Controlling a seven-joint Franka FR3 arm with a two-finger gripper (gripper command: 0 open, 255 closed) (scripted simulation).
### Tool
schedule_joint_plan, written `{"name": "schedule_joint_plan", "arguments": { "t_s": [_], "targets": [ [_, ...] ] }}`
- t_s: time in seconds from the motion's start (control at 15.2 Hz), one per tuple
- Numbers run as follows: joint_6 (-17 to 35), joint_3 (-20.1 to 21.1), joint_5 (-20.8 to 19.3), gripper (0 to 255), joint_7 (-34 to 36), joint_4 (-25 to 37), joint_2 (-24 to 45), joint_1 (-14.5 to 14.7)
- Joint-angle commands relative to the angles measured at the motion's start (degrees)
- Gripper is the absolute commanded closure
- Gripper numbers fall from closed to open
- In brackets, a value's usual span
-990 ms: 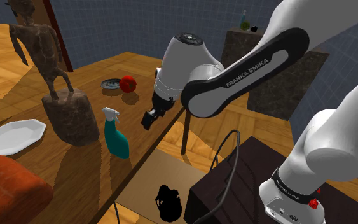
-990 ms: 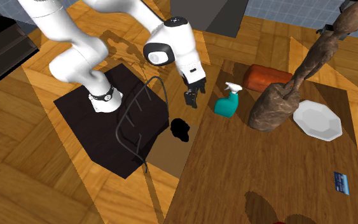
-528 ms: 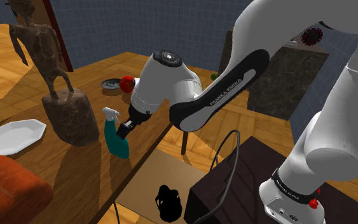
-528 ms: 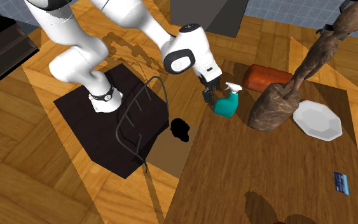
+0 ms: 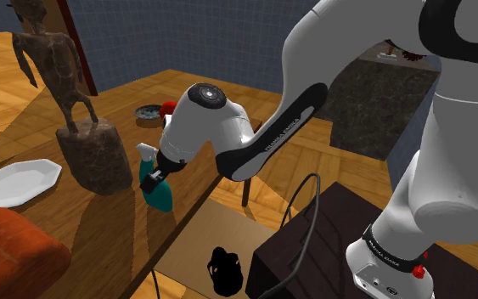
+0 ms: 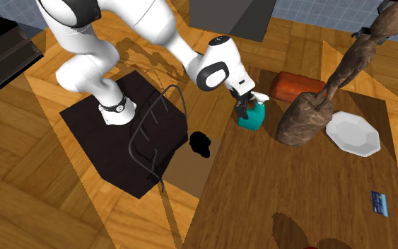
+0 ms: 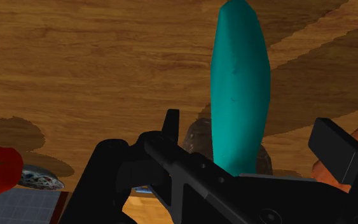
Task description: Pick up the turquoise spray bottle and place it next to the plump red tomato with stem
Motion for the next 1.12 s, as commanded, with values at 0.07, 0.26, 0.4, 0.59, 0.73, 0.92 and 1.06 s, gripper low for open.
{"name": "schedule_joint_plan", "arguments": {
  "t_s": [0.07, 0.26, 0.4, 0.59, 0.73, 0.92, 1.06],
  "targets": [
    [0.6, -1.9, -3.0, 0, 2.4, 1.7, 2.5, 1.5],
    [0.6, -1.9, -3.0, 0, 2.4, 1.7, 2.5, 1.6],
    [0.6, -1.9, -3.0, 0, 2.4, 1.7, 2.5, 1.6],
    [0.6, -1.9, -3.0, 255, 2.4, 1.7, 2.5, 1.5],
    [0.6, -1.9, -3.0, 255, 2.4, 1.7, 2.5, 1.5],
    [0.6, -1.9, -3.0, 255, 2.4, 1.7, 2.5, 1.6],
    [0.6, -1.9, -3.0, 255, 2.4, 1.7, 2.5, 1.6]
  ]
}}
